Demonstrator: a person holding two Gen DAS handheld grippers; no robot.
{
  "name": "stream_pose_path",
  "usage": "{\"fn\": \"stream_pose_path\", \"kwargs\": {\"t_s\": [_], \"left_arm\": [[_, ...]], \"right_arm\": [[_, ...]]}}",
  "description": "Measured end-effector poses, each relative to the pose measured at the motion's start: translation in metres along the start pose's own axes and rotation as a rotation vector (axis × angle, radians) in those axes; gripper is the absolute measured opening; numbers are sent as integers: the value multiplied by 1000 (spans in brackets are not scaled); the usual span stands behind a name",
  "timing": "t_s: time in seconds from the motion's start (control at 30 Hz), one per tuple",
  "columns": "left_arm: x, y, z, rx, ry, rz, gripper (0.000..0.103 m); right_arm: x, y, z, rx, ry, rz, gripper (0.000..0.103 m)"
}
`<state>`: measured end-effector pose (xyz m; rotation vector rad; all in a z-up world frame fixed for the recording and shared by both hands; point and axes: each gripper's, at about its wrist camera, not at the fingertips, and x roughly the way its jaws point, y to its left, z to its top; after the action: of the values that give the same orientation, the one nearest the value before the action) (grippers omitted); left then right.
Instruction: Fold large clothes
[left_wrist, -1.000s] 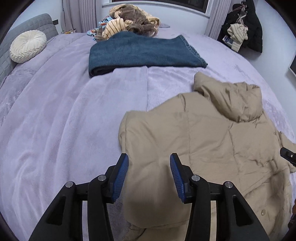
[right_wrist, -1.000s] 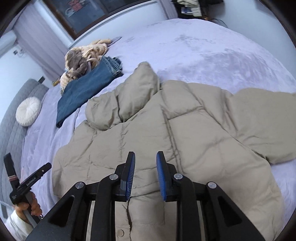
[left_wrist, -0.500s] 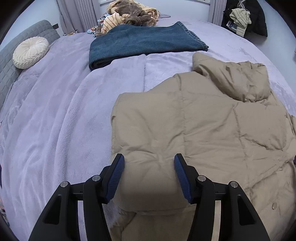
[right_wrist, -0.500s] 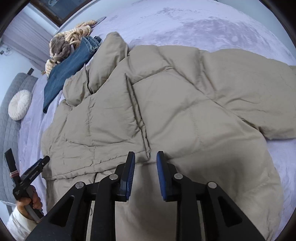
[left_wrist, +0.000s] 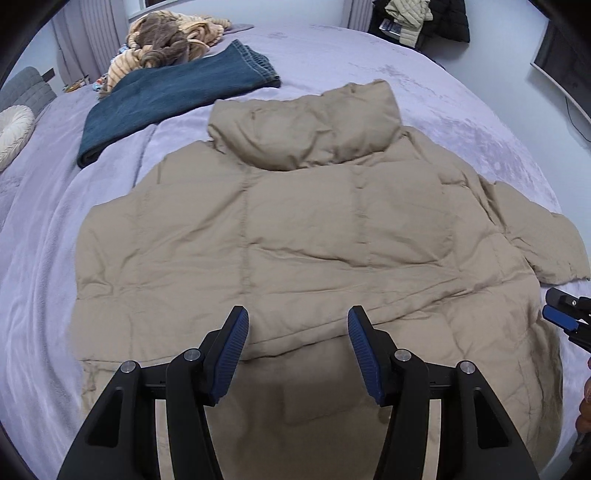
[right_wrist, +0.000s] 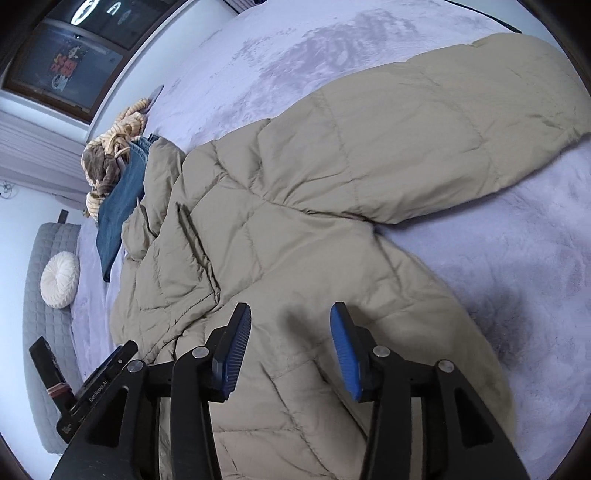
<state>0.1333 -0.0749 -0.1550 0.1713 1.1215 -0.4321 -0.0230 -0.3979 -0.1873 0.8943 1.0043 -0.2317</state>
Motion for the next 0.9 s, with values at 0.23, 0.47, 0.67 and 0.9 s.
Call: {"fn": "stream_pose_path", "kwargs": {"t_s": [0.23,0.47,0.67,0.9], "left_arm": [[4,-56,7,66,23,-18,58],[0,-97,15,109,-19,-12,103],[13,-126,23,119,30,-8,103],[26,-149,31,109,71,0,103]], "right_arm": [[-26,-50,16,75,-43,9,59],[-50,-104,40,170,-92,15,83],[-67,-156,66,275,-167,15,93],[-73,-220,100,500,-276,161,103]]}}
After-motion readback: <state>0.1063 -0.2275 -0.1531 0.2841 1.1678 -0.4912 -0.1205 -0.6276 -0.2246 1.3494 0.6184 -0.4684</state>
